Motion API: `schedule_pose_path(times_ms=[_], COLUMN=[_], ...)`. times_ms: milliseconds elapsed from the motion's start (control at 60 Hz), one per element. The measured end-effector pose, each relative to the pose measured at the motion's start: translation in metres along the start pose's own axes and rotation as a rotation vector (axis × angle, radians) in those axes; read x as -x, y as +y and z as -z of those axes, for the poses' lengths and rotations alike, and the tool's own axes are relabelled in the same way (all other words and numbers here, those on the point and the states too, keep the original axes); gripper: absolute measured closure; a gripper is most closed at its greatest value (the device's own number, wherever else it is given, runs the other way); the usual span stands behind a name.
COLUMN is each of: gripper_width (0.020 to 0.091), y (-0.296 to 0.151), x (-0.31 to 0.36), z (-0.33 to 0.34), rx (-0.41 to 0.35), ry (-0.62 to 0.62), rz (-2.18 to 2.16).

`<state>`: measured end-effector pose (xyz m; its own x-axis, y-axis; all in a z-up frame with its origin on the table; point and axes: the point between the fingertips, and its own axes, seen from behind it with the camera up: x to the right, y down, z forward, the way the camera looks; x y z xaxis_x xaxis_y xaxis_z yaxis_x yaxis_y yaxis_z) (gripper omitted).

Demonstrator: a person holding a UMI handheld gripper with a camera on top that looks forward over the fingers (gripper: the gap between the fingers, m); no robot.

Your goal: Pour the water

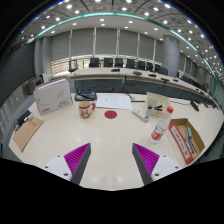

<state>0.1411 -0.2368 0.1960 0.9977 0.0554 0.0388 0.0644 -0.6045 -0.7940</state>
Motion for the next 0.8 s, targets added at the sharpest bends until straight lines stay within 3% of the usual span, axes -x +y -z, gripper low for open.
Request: schedule_pose_path(times_ms=[317, 500, 683, 800], gripper_width=[0.0247, 0.0244, 0.0245, 0.0318], y=[0.047, 0.032, 0.001, -0.011], x=[-0.175, -0.236, -0.254, -0.251], z=[-0.076, -0.139, -0.202, -0.231], rx=[0.023, -0.068, -0.173, -0.214], ry=[0.083, 0.085, 0.061, 0.066], rz=[-0.079, -0.094, -0.095, -0.081])
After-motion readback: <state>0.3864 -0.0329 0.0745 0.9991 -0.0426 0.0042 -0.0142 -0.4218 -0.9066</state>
